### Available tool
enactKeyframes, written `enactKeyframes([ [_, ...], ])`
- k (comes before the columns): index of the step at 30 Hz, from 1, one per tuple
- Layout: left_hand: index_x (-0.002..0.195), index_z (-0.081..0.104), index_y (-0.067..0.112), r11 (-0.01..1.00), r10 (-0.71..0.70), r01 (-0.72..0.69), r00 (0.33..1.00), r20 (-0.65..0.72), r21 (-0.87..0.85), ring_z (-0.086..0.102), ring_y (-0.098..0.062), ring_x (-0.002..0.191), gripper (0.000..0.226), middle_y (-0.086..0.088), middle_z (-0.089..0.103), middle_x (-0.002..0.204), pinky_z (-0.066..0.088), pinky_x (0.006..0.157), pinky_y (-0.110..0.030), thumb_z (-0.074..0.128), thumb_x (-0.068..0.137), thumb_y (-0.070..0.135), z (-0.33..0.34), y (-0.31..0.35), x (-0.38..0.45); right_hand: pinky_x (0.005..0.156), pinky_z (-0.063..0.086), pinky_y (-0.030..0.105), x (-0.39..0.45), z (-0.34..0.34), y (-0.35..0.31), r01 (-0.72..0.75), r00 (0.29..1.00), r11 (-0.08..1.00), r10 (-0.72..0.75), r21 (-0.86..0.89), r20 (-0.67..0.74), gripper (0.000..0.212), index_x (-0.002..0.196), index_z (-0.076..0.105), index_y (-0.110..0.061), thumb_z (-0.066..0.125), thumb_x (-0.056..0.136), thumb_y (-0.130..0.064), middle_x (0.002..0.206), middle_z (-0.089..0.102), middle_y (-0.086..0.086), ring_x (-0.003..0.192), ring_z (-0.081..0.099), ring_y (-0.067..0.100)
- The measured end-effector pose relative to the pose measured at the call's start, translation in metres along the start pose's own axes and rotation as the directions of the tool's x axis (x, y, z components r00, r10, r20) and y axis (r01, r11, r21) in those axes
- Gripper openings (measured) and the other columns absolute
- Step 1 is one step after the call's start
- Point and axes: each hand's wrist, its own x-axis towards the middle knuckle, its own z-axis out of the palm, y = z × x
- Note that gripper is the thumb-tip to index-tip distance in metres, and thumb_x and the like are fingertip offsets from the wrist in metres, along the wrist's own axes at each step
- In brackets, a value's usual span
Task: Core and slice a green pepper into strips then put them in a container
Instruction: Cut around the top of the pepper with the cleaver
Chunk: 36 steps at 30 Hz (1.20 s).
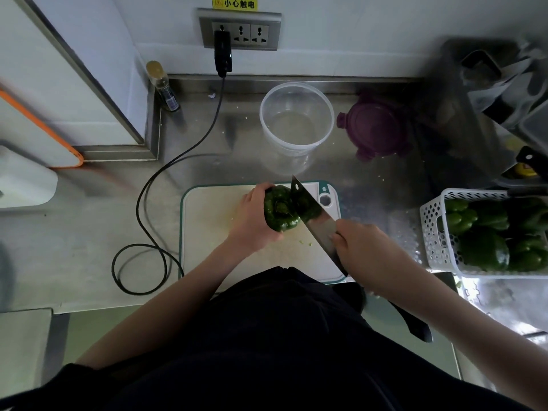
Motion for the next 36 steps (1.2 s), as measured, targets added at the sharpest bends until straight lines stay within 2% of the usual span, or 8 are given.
enactKeyframes([
  [6,0.125,0.041,0.019,1.000,0.017,-0.017,1.000,0.024,0.008,0.045,-0.014,0.104,0.086,0.006,0.050,0.109,0.040,0.084,-0.027,0.084,0.051,0.014,-0.003,-0.002,0.004,0.040,0.048,0.032,0.008,-0.007,-0.015,-0.052,0.998,0.997,0.050,0.055,0.045,0.017,0.080,0.038,-0.013,0.034,0.097,-0.011,0.072,0.048,0.007,0.045,0.050,0.019],
  [12,0.121,0.041,0.023,0.999,0.034,-0.035,0.999,0.027,0.030,0.050,-0.018,0.101,0.080,0.003,0.054,0.106,0.047,0.082,-0.034,0.081,0.051,0.021,0.001,0.000,0.007,0.032,0.042,0.023,0.007,-0.010,-0.016,-0.058,0.998,0.983,0.053,0.174,0.036,0.026,0.083,0.045,-0.010,0.030,0.099,-0.023,0.067,0.055,0.011,0.029,0.051,0.015],
  [19,0.124,0.041,0.017,0.999,0.047,-0.046,0.998,0.030,-0.024,0.049,-0.018,0.103,0.085,0.004,0.051,0.108,0.045,0.088,-0.032,0.084,0.051,0.011,-0.009,-0.008,0.003,0.032,0.044,0.025,-0.008,-0.011,-0.024,-0.045,0.998,0.986,0.039,0.158,0.043,0.031,0.076,0.039,-0.013,0.027,0.100,-0.030,0.070,0.052,0.010,0.035,0.052,0.018],
  [22,0.126,0.043,0.016,0.987,0.135,-0.145,0.982,0.131,0.066,0.046,-0.020,0.113,0.084,-0.001,0.049,0.118,0.041,0.100,-0.040,0.084,0.053,0.009,-0.027,-0.015,0.013,0.034,0.048,0.030,-0.020,-0.024,-0.017,-0.037,0.999,0.993,0.033,0.114,0.036,0.027,0.084,0.045,-0.009,0.032,0.101,-0.026,0.071,0.053,0.011,0.040,0.055,0.023],
  [26,0.139,0.035,0.029,0.949,0.166,-0.243,0.928,0.334,0.202,0.030,-0.017,0.127,0.093,-0.003,0.027,0.139,0.026,0.107,-0.032,0.077,0.061,0.000,-0.055,-0.024,0.031,0.038,0.041,0.022,-0.024,-0.044,-0.003,0.013,1.000,1.000,-0.012,0.012,-0.003,0.024,0.090,0.051,-0.009,0.039,0.100,-0.027,0.067,0.052,0.003,0.045,0.046,0.014],
  [29,0.147,0.015,0.038,0.977,0.123,-0.163,0.956,0.266,0.134,0.031,-0.018,0.134,0.109,-0.003,0.029,0.146,0.028,0.108,-0.029,0.070,0.066,-0.010,-0.052,-0.026,0.028,0.048,0.039,0.030,-0.015,-0.046,0.000,0.017,0.998,1.000,-0.018,-0.017,-0.052,0.025,0.085,0.048,-0.011,0.039,0.100,-0.028,0.067,0.052,0.004,0.046,0.044,0.015],
  [31,0.149,0.009,0.034,0.989,0.109,-0.128,0.965,0.240,0.068,0.030,-0.020,0.137,0.112,-0.005,0.029,0.148,0.028,0.112,-0.034,0.077,0.067,-0.002,-0.046,-0.030,0.021,0.051,0.039,0.029,-0.011,-0.042,-0.002,0.033,0.998,0.999,-0.034,-0.025,-0.052,0.026,0.081,0.047,-0.013,0.040,0.100,-0.029,0.068,0.052,0.003,0.048,0.046,0.015],
  [36,0.138,0.019,0.029,0.991,0.068,-0.053,0.990,0.120,-0.125,0.044,-0.019,0.122,0.114,-0.003,0.038,0.134,0.040,0.103,-0.036,0.091,0.050,0.019,-0.029,-0.031,0.010,0.065,0.050,0.040,-0.002,-0.029,-0.009,0.084,0.995,0.996,-0.086,-0.037,-0.049,0.026,0.082,0.047,-0.015,0.038,0.099,-0.033,0.074,0.055,0.006,0.065,0.054,0.024],
])
